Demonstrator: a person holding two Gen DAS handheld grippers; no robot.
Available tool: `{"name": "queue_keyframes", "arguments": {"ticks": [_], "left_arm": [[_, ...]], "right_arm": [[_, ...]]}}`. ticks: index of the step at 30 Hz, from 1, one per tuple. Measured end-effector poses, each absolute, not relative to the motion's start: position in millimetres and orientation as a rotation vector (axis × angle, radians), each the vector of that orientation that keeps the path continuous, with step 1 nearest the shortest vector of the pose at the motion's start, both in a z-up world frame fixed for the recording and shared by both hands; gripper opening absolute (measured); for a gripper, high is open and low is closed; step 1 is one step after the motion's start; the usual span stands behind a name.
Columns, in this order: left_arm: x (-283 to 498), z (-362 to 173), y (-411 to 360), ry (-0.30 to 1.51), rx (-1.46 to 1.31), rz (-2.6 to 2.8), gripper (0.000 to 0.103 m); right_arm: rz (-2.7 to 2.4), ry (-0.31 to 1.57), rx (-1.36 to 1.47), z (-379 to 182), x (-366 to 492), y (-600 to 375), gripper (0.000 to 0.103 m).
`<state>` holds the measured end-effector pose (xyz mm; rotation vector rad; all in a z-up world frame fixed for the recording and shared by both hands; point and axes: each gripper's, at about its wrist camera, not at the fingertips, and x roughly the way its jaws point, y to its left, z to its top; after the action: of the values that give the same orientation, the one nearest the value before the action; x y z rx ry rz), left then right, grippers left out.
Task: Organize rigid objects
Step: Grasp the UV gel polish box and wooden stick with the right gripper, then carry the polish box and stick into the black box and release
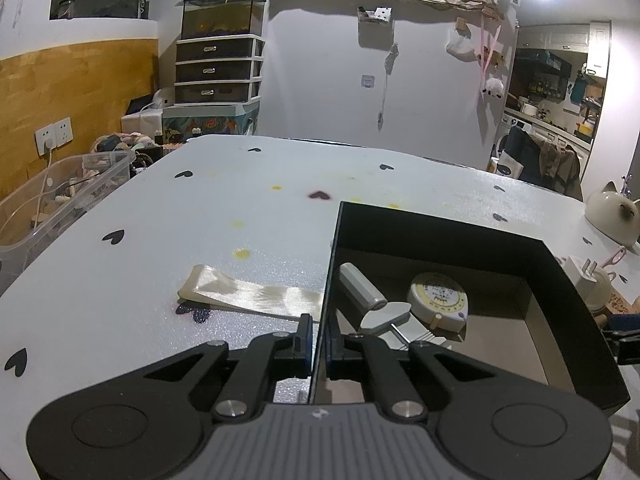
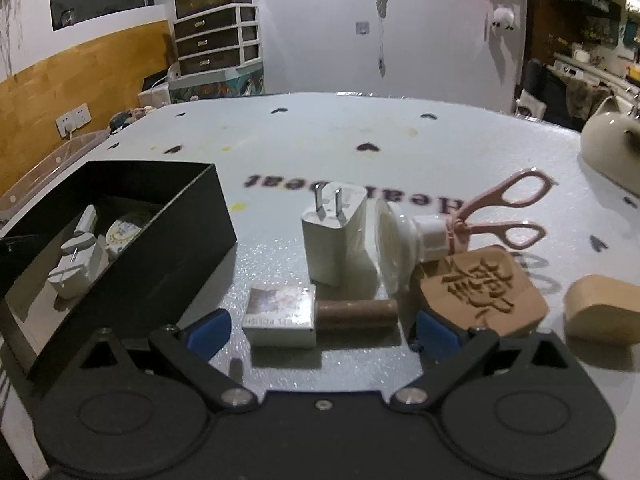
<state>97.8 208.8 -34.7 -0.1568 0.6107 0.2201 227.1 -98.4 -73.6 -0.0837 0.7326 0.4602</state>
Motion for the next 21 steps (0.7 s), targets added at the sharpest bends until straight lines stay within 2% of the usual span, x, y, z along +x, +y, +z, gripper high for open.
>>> {"name": "queue_keyframes", "arguments": {"ticks": [14,16,21], "left_arm": [[98,-34,208,0.611,-0.16,0.221,0.006],[98,-34,208,0.611,-0.158,0.221,0.006],[98,-34,208,0.611,-0.159,0.221,0.006]], "right_arm": [[0.464,0.771,-0.101,-77,243,-91,0.092],[0.471,0.774,-0.115,-76,244,-89,0.086],[0.499,0.788,-0.152,-73,244,-84,0.086]]}}
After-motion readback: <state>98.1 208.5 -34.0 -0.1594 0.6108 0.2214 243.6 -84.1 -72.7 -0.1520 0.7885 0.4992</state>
